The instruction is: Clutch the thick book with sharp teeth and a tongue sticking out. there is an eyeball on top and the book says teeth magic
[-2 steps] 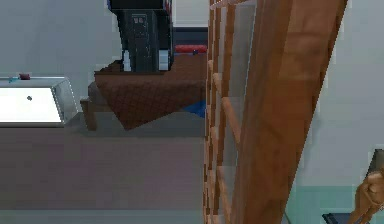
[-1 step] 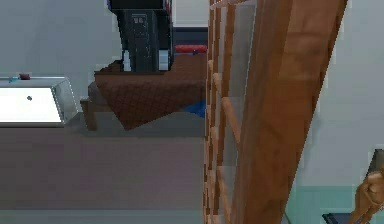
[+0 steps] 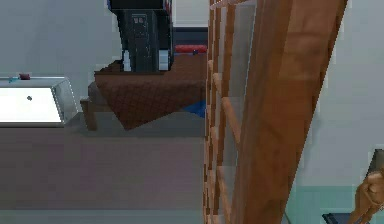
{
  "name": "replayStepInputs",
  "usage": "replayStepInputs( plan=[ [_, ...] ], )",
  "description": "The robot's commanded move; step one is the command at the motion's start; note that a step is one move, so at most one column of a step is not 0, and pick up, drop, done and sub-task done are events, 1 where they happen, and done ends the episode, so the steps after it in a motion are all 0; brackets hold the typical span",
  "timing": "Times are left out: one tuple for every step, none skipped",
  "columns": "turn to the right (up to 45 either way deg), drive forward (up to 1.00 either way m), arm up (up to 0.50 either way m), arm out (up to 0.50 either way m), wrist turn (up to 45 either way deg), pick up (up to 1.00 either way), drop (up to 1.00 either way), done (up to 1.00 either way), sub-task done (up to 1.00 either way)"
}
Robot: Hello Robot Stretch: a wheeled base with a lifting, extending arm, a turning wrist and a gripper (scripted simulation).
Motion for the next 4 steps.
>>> replayStepInputs(
  plan=[
    [0.0,0.00,0.00,0.16,0.0,0.00,0.00,0.00,0.00],
    [0.0,0.00,0.00,0.00,45.0,0.00,0.00,0.00,0.00],
    [0.0,0.00,0.00,0.00,45.0,0.00,0.00,0.00,0.00],
    [0.0,0.00,0.00,0.00,45.0,0.00,0.00,0.00,0.00]
  ],
)
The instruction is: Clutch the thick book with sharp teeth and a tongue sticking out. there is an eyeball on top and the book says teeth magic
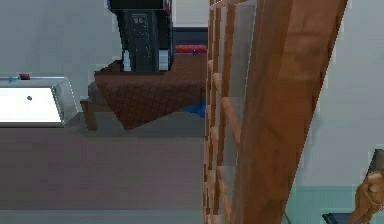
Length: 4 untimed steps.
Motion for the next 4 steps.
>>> replayStepInputs(
  plan=[
    [0.0,0.00,0.00,0.00,39.0,0.00,0.00,0.00,0.00],
    [0.0,0.00,-0.30,0.00,0.0,0.00,0.00,0.00,0.00],
    [0.0,0.00,0.00,0.00,0.0,1.00,0.00,0.00,0.00],
    [0.0,0.00,0.10,0.00,0.0,0.00,0.00,0.00,0.00]
  ],
)
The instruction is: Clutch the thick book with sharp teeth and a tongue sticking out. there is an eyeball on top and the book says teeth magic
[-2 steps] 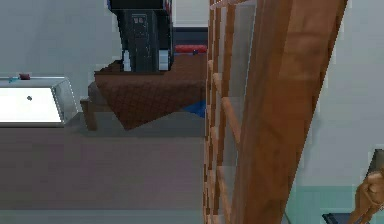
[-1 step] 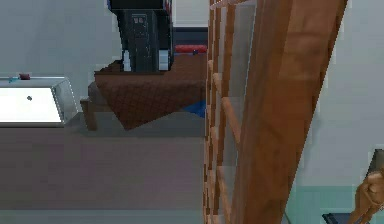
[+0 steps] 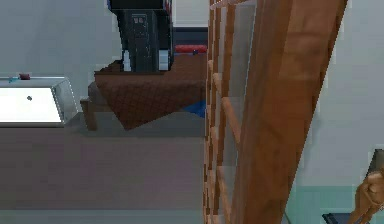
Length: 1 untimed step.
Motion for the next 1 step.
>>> replayStepInputs(
  plan=[
    [0.0,0.00,0.00,0.00,0.0,0.00,0.00,1.00,0.00]
  ],
)
